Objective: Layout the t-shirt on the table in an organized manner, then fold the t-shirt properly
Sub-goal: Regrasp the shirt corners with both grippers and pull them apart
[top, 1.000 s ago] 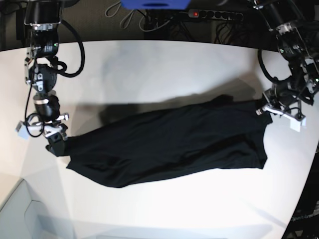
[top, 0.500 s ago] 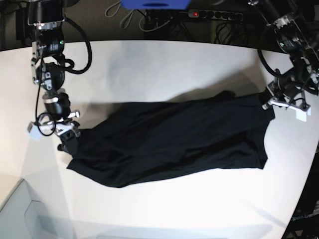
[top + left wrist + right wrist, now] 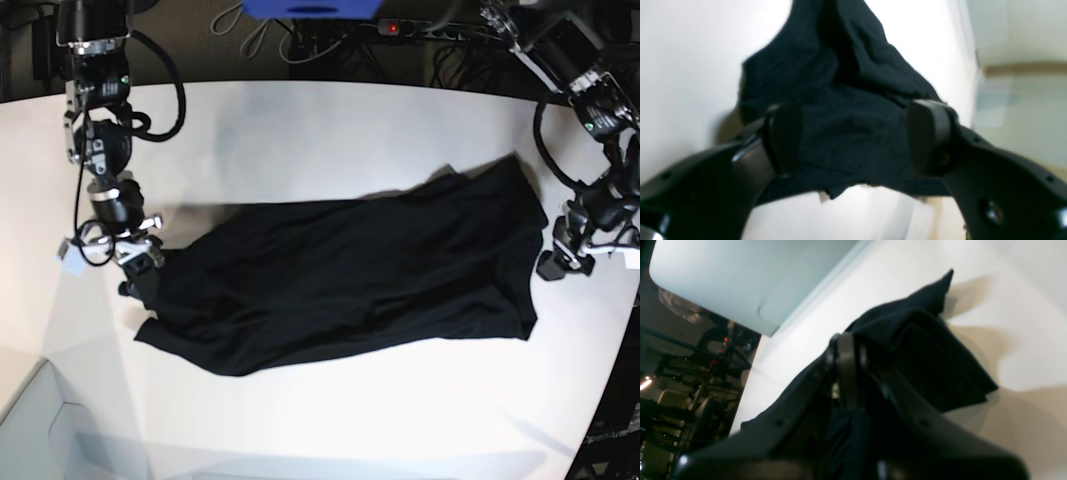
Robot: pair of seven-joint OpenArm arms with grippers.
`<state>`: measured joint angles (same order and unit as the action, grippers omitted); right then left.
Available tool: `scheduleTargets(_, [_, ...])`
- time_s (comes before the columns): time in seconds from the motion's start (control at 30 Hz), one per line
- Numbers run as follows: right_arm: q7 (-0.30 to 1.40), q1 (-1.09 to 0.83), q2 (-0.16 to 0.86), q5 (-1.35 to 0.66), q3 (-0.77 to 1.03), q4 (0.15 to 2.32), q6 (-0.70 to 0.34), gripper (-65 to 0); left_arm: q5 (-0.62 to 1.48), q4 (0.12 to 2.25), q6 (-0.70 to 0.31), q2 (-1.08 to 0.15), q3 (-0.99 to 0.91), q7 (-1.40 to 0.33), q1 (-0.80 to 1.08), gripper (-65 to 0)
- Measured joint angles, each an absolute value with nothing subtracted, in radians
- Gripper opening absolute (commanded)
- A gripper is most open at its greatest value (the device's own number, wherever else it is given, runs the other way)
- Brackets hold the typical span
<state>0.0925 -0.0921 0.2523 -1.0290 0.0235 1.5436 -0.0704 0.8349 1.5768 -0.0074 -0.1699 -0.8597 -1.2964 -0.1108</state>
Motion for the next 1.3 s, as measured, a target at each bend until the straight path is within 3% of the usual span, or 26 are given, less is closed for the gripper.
scheduleTargets(0.2, [0.089,-0.105,0.255,-1.029,0.024,1.544,-0.07,-65.0,0.843,1.606,-0.008,-0.183,-0.867,-1.291,-0.09,-17.5])
scheduleTargets(0.53, [0.09,-0.113,0.255,-1.029,0.026,1.544,-0.07,-65.0,0.817,1.706,-0.003,-0.231,-0.831,-1.282,0.172,-16.9])
scheduleTargets(0.73, [0.089,-0.115,0.254,-1.029,0.025,1.544,-0.07,-65.0,0.628,1.7,-0.001,-0.204,-0.728,-1.168,0.18,-16.8])
scheduleTargets(1.03, [0.089,-0.126,0.254,-1.029,0.025,1.544,-0.07,-65.0,0.61,1.69,-0.003,-0.194,-0.566,-1.085,0.181,-16.8])
scheduleTargets(1.3, [0.09,-0.143,0.253,-1.029,0.025,1.546,-0.07,-65.0,0.611,1.55,-0.004,-0.204,-0.521,-1.068,0.137,-17.5])
